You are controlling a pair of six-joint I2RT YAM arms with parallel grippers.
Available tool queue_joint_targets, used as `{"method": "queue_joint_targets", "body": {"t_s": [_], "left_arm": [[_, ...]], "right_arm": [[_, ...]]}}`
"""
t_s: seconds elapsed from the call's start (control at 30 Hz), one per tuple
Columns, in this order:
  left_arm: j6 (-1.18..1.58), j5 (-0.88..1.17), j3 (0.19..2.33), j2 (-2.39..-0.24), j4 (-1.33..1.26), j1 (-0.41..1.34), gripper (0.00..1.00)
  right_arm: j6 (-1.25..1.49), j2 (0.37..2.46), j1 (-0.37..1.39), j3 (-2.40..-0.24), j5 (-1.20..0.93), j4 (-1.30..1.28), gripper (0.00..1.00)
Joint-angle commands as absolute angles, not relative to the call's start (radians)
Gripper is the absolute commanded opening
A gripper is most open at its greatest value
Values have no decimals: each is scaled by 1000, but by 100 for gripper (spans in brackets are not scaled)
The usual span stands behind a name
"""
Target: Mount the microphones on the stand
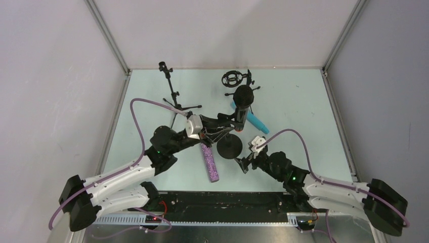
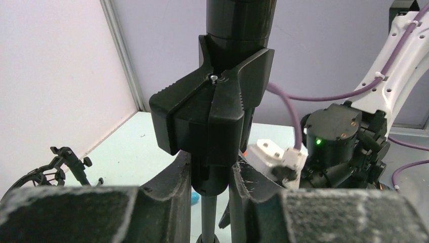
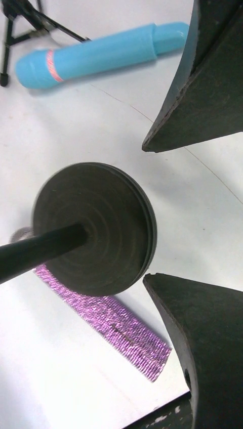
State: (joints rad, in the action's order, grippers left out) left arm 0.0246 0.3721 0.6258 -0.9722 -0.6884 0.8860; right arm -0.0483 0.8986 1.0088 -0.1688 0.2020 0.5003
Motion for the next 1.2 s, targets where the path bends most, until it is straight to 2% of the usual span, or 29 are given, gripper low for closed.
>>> {"method": "queue_joint_targets", "body": {"t_s": [0.0, 0.2, 0.63, 1.17], "left_arm": [[2, 353, 688, -951, -822, 886, 0], [7, 368, 683, -960, -821, 886, 0], [38, 399, 686, -977, -821, 883, 0], [87, 403, 669, -1026, -846, 747, 0]], "right_arm": [[-70, 774, 1015, -171, 197, 436, 94], [-96, 672, 1016, -153, 160, 462, 94], [-108, 827, 1016, -184, 87, 626, 95], [-82, 779, 1016, -171, 131, 540, 96]]}}
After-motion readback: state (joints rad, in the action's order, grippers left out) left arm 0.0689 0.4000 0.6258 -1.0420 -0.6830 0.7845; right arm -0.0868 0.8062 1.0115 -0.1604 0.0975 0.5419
